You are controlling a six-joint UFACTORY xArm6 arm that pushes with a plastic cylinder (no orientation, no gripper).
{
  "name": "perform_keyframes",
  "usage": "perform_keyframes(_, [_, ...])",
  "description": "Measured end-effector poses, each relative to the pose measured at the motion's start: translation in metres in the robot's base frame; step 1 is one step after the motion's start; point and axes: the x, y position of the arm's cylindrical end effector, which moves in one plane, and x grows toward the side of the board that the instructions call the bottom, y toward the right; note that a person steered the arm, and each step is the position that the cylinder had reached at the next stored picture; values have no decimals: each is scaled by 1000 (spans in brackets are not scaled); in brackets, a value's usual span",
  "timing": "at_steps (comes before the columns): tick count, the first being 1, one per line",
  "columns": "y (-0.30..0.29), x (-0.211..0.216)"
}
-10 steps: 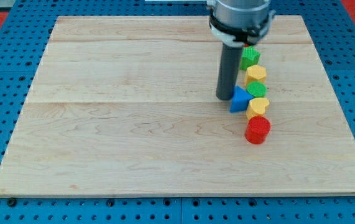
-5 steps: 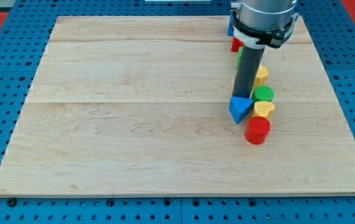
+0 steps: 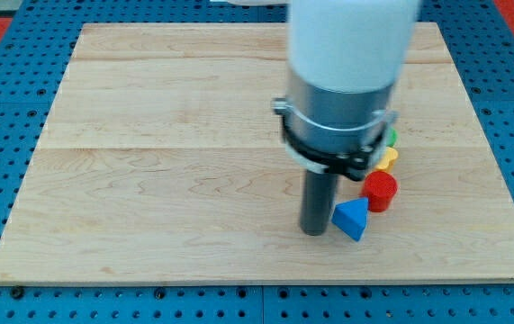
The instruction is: Push the blue triangle closer to the red circle
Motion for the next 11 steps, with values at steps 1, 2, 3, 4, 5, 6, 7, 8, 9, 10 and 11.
perform_keyframes(1, [-31,-5])
perform_keyframes(2, [-19,-18])
perform_keyframes(3, [22,-16])
perform_keyframes(4, [42,-13])
perform_keyframes(5, [57,-1])
perform_keyframes(6, [63,9])
perform_keyframes(7, [63,10])
perform_keyframes(8, [65,11])
perform_keyframes(9, [65,11])
perform_keyframes(10, [65,11])
perform_keyframes(11, [65,11])
